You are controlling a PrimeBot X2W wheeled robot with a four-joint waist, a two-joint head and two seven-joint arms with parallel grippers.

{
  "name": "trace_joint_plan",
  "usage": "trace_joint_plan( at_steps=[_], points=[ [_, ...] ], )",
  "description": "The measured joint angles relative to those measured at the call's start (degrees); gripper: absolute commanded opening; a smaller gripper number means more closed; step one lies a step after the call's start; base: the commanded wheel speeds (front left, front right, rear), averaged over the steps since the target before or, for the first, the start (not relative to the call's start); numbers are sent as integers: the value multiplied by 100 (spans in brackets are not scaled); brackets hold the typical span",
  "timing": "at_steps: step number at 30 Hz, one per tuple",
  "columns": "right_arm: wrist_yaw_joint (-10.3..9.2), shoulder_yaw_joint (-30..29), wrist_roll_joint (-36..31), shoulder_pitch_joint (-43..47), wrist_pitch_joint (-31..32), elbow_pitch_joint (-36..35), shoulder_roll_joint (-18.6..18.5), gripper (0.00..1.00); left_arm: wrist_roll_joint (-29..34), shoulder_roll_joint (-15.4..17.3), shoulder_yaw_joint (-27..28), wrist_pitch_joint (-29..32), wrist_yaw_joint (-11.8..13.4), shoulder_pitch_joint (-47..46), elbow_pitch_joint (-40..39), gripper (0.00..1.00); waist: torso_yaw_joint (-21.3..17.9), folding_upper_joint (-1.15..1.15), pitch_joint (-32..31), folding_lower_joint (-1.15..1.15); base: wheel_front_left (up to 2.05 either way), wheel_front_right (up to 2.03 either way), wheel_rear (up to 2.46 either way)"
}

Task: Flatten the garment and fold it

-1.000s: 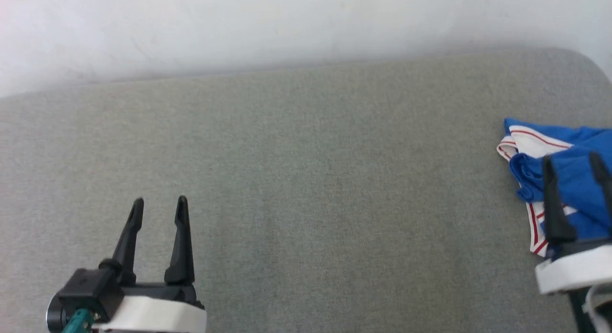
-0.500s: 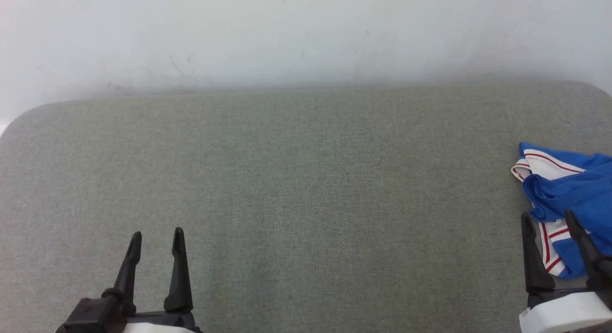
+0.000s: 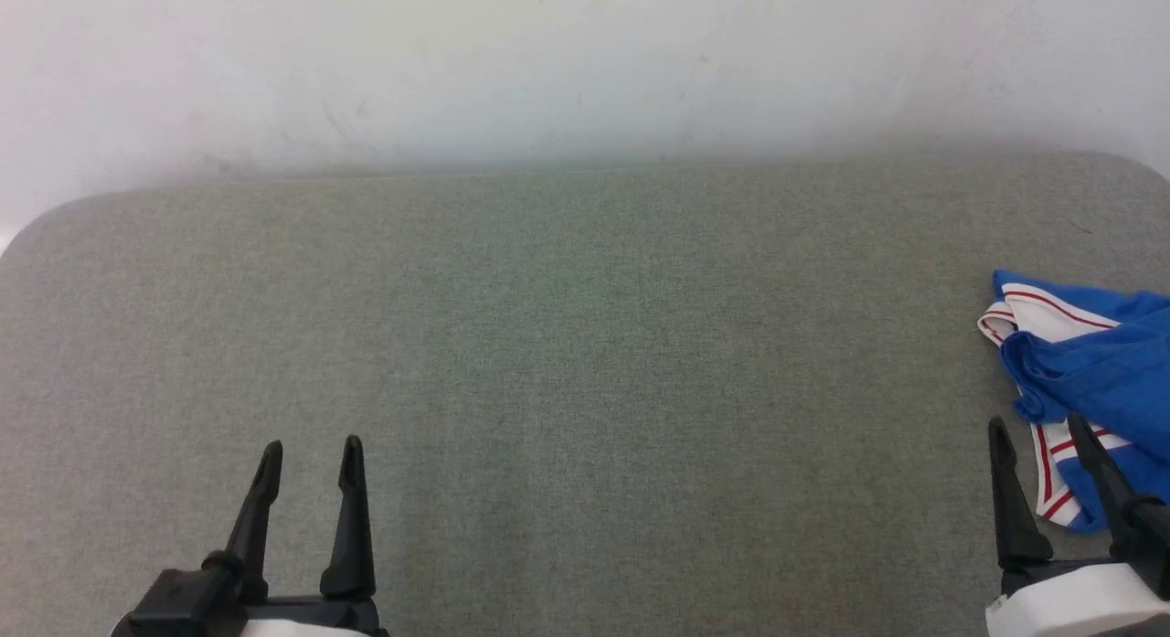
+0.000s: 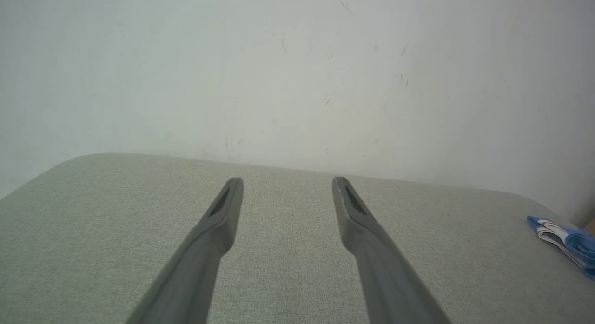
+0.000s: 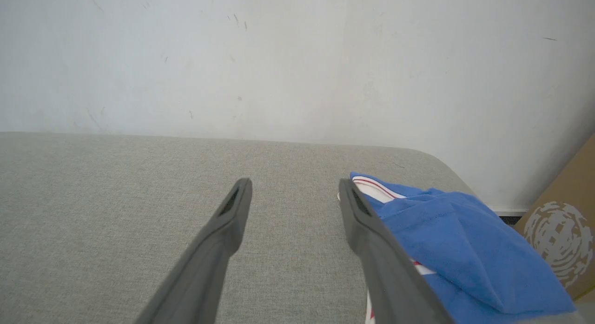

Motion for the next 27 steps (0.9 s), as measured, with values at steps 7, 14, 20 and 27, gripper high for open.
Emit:
trace_joint_plan(
  at_steps=[7, 14, 20, 27],
  points=[
    [0, 1, 1, -10, -11, 47, 0, 100, 134, 48, -21, -1, -101, -1, 30, 100, -9, 0, 19, 0, 0, 0, 0],
    [0, 0, -1, -12, -44, 82, -3, 0, 167, 115, -42, 3, -145, -7, 29, 0, 1, 0, 22, 0, 0, 0, 0],
    [0, 5, -1, -12, -43, 91, -4, 0, 170, 99, -30, 15, -151, -8, 35, 0, -4, 0, 14, 0, 0, 0, 0],
    [0, 43, -7, -29, -34, 132, -4, 0, 288, 7, 45, 109, -208, -23, 108, 0, -16, 0, -10, 0, 0, 0, 0]
  ],
)
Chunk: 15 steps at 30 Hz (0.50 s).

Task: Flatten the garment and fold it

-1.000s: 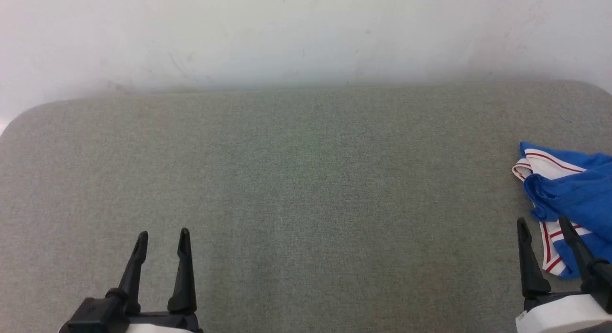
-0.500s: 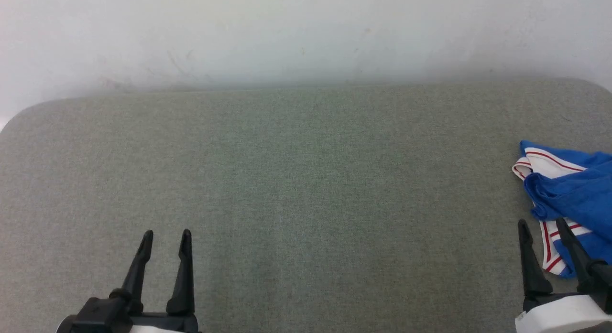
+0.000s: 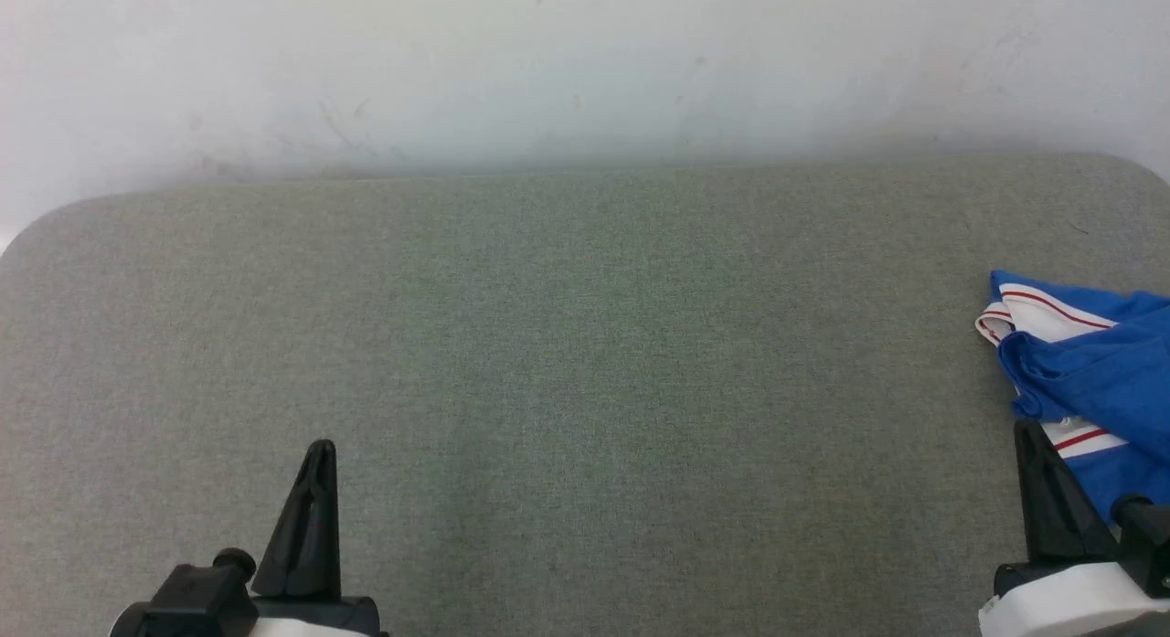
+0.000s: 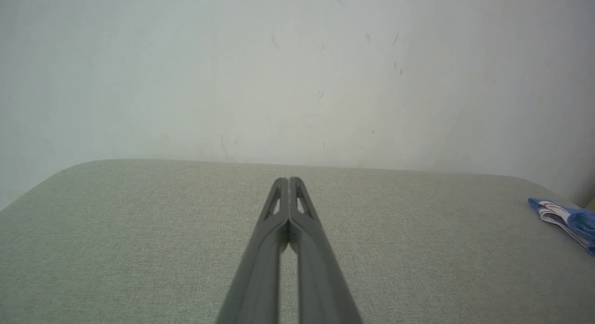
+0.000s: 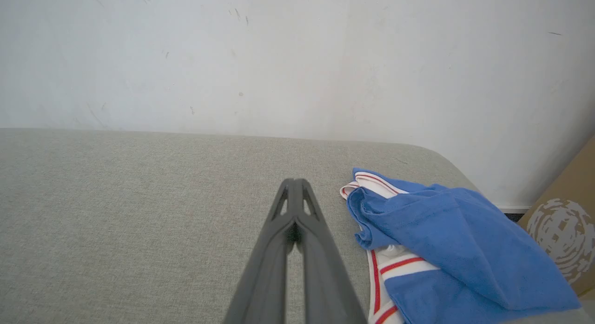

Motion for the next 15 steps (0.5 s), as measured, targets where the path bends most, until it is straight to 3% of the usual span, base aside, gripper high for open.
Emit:
trace_joint_plan(
  at_steps=[15],
  points=[
    [0, 119, -12, -96, 49, 105, 1, 0, 299, -226, 186, 156, -196, -73, 175, 0, -25, 0, -50, 0, 0, 0, 0]
  ],
)
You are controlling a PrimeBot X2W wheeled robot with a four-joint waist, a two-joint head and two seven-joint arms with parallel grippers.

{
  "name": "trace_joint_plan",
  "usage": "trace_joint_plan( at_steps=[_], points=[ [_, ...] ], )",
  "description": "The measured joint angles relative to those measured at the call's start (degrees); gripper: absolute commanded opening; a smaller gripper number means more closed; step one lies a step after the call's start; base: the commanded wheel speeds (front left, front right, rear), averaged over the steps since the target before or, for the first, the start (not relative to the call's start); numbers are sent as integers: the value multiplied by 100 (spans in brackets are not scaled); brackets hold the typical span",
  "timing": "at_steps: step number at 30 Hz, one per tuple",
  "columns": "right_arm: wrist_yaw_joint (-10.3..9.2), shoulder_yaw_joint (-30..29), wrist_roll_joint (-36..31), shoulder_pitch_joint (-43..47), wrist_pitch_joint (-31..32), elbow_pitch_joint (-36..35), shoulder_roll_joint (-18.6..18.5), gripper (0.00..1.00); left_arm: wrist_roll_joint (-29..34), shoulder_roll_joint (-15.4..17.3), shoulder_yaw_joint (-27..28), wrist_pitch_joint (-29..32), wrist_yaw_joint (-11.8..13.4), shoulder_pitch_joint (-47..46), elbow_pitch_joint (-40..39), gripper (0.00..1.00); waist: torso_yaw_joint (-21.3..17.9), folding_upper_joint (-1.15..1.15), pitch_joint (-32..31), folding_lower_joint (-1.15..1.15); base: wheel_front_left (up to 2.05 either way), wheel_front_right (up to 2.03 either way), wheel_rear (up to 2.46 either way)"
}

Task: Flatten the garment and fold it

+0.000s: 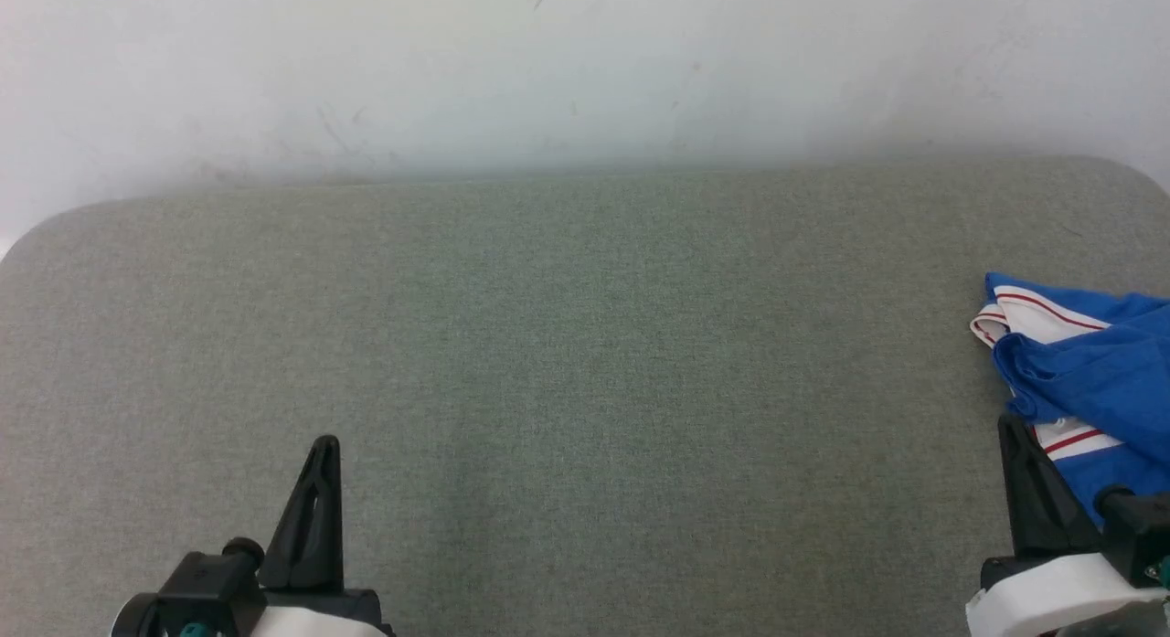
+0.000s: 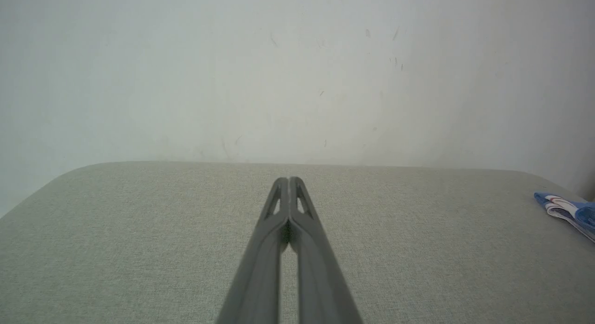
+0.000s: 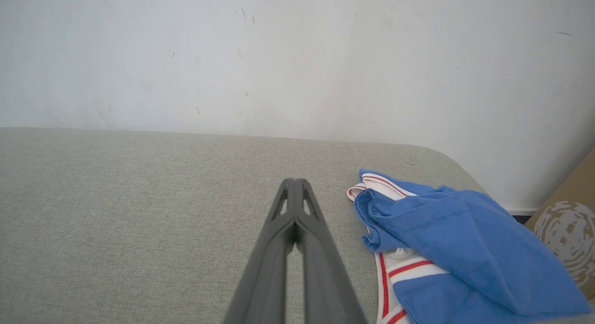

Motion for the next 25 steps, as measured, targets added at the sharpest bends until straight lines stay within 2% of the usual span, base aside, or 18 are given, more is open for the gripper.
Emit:
trace_joint_plan(
  at_steps=[25],
  points=[
    [0, 181, -44, -183, 92, 164, 0, 0, 457, -369, 308, 298, -261, -214, 281, 0, -41, 0, -83, 0, 0, 0, 0]
  ],
)
